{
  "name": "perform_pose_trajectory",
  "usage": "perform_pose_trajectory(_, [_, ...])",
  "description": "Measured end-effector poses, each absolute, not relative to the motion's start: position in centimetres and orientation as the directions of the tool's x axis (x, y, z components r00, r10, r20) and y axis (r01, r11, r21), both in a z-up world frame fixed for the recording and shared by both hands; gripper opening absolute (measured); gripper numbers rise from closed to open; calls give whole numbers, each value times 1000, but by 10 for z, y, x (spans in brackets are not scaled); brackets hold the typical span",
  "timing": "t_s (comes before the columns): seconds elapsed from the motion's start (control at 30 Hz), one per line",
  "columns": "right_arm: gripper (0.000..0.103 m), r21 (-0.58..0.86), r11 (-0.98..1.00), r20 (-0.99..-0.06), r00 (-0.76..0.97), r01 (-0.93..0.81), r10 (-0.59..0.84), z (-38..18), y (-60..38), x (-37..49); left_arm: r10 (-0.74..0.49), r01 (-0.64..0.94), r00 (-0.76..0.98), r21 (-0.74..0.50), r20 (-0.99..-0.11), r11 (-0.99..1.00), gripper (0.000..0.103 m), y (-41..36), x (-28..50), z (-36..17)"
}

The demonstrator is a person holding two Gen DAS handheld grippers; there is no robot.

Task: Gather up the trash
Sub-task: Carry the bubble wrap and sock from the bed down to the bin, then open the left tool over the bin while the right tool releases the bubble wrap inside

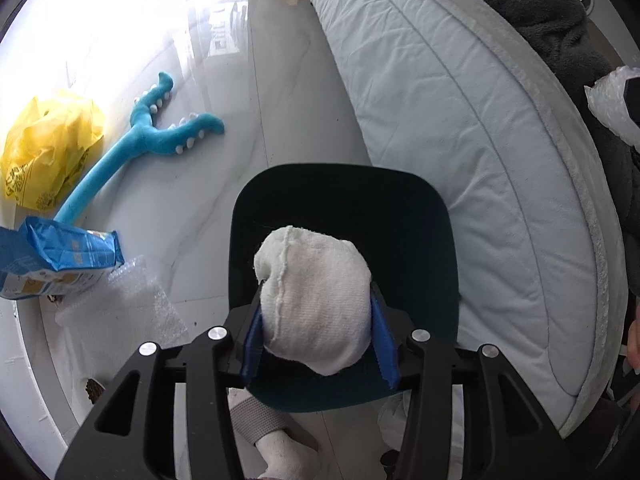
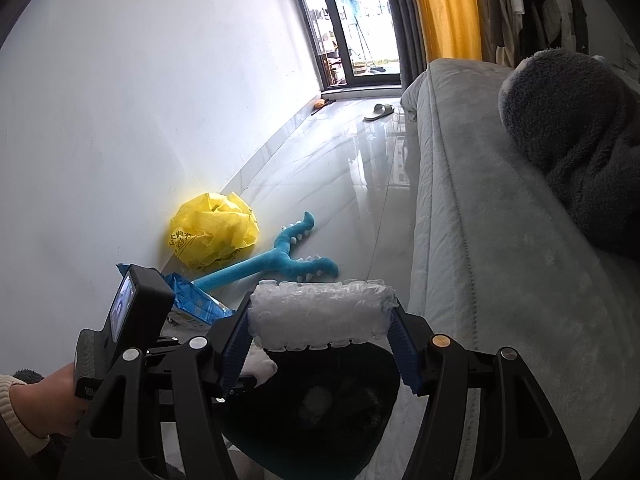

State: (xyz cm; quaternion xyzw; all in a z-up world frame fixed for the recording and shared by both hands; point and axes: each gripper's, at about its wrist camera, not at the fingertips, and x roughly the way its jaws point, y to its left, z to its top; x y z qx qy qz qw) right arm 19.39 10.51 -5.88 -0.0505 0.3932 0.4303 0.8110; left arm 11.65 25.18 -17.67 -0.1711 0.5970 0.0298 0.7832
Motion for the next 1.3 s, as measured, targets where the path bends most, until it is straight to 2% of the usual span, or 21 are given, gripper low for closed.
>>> perform_pose_trajectory(0.07, [63,255,621,-688,313,-741,655,-62,110,192,-168,-256,272,-240,-947,936,53,256,114,-179])
perform_pose_trajectory(0.13, [63,253,617,-698,301,-745,650,-67,117,191,-178,-254,264,-246,-948,936,64,259,111,-180])
perform_pose_trajectory(0.17, [63,253,615,-703,294,-747,647,-70,121,191,-174,-253,261,-241,-950,937,73,260,110,-180])
perform_pose_trajectory(0.47, [63,258,600,-762,222,-757,608,-102,145,185,-100,-254,342,-194,-934,948,85,274,102,-159])
perform_pose_trajectory(0.8, [63,251,620,-833,160,-743,529,-143,165,180,-9,-261,531,-174,-847,950,87,291,87,-121])
perform_pose_trajectory(1.0, [63,244,631,-875,114,-736,471,-172,176,175,53,-219,647,-119,-761,968,87,284,81,-93])
perform_pose_trajectory(1.3, [63,202,615,-916,75,-763,394,-196,188,164,82,-204,760,-116,-645,972,91,282,75,-56])
